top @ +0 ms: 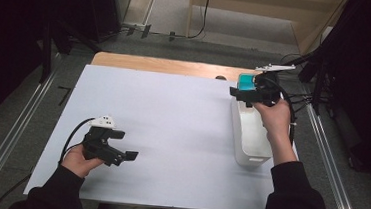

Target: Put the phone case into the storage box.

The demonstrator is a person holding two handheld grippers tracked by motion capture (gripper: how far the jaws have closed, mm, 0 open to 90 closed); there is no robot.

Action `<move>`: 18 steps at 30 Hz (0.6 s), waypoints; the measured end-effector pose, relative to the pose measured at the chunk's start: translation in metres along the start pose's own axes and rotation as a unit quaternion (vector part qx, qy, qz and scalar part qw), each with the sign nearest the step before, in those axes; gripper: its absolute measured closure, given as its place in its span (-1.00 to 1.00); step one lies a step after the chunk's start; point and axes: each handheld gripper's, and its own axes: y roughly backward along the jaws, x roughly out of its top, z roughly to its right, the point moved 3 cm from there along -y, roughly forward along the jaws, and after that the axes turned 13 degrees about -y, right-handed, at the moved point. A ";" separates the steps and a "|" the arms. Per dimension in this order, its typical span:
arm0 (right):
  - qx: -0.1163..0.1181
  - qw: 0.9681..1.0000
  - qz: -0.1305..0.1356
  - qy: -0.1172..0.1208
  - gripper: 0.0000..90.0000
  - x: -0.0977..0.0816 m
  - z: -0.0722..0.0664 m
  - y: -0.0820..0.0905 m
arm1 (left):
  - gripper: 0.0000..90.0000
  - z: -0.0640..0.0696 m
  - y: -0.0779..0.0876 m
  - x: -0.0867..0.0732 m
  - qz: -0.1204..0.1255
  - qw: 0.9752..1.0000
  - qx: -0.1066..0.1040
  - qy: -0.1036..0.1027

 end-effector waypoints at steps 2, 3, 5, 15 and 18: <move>0.003 1.000 0.001 0.002 -1.00 -0.002 -0.002 0.002 | -0.97 0.000 0.000 0.000 0.001 1.000 0.004 -0.001; 0.005 1.000 0.002 0.003 -1.00 -0.004 -0.004 0.003 | -0.97 0.000 0.001 0.000 -0.001 1.000 0.006 -0.001; 0.009 1.000 0.002 0.007 -1.00 -0.007 -0.006 0.005 | -0.97 0.000 0.001 0.000 0.002 1.000 0.009 -0.004; 0.039 0.999 0.005 0.013 -1.00 -0.026 -0.019 0.016 | -0.76 0.002 0.003 0.000 0.005 0.999 0.044 -0.016; 0.048 0.999 0.008 0.019 -1.00 -0.032 -0.024 0.019 | -0.76 0.002 0.004 0.001 0.011 0.999 0.044 -0.016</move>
